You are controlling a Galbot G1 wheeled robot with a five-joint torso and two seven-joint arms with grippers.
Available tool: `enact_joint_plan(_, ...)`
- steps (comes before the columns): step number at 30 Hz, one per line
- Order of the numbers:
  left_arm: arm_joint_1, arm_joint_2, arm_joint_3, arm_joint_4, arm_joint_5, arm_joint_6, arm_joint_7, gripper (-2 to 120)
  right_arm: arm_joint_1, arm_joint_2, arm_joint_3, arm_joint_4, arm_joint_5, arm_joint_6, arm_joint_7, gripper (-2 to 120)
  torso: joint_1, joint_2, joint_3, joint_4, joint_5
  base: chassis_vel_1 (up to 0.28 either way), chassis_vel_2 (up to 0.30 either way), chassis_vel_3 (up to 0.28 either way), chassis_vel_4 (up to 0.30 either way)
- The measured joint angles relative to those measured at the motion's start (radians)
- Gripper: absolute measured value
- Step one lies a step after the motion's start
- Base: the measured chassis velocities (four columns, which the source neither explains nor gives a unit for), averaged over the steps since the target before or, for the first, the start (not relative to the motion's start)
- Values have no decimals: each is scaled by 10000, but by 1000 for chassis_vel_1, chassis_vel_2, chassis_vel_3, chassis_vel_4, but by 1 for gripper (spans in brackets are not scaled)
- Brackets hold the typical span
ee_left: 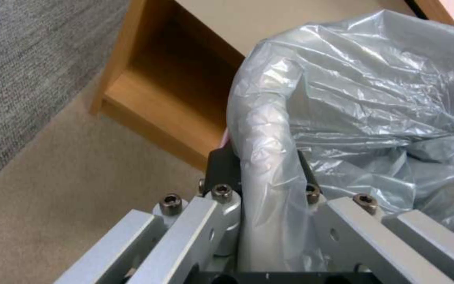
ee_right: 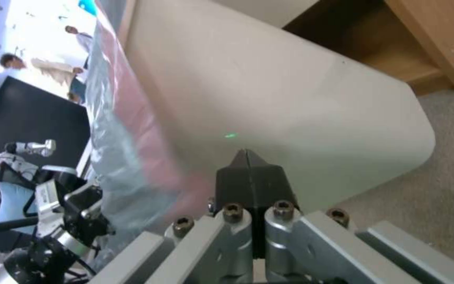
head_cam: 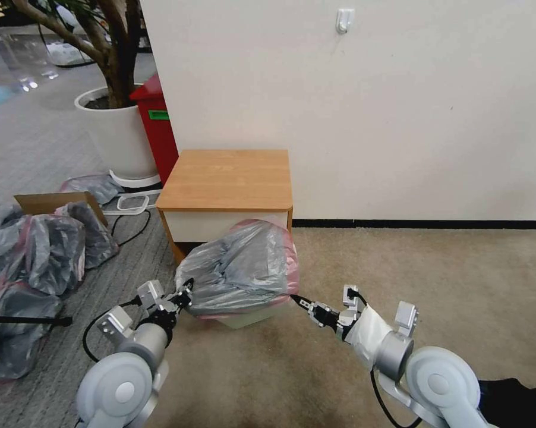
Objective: Pick up the garbage bag from the table and place it over the trash can.
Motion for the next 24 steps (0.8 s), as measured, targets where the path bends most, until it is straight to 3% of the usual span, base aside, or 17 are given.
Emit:
enact_joint_plan(5,-64,-16,36,41,2,1,-12,7,-179,-10,258,271,-451,5,-290,2,0,0,0,0,-1,0,0,0,0)
enact_joint_plan(8,-142,3,51,73,3,1,-154,7,-444,-16,822,632,-1442,456,-1040,18,0,0,0,0,-1,0,0,0,0)
enact_joint_plan(10,-142,8,56,75,4,1,-166,7,-461,6,926,692,-1706,700,-1195,22,0,0,0,-1,-1,0,0,0,0)
enact_joint_plan(13,-98,4,89,75,18,2,-189,7,-338,302,1059,894,-2041,1291,-1290,32,0,0,0,-1,-1,0,0,0,0)
enact_joint_plan(17,14,-32,220,42,88,4,-232,7,78,1268,535,1011,-2797,2265,-1013,50,0,0,0,1,-1,0,0,0,0)
enact_joint_plan(19,16,-40,244,33,100,4,-243,7,108,1386,450,985,-2921,2376,-990,52,0,0,0,1,0,0,0,0,0)
enact_joint_plan(21,13,-67,351,-11,181,4,-277,7,168,1879,121,771,-3556,2724,-906,64,0,0,0,1,-1,0,0,0,0)
enact_joint_plan(23,11,-71,373,-23,202,4,-279,7,170,1940,87,732,-3666,2770,-900,64,0,0,0,2,-1,0,0,0,0)
enact_joint_plan(24,7,-86,430,-53,251,4,-285,7,173,2103,-19,599,-4006,2933,-894,72,0,0,0,0,-1,0,0,0,0)
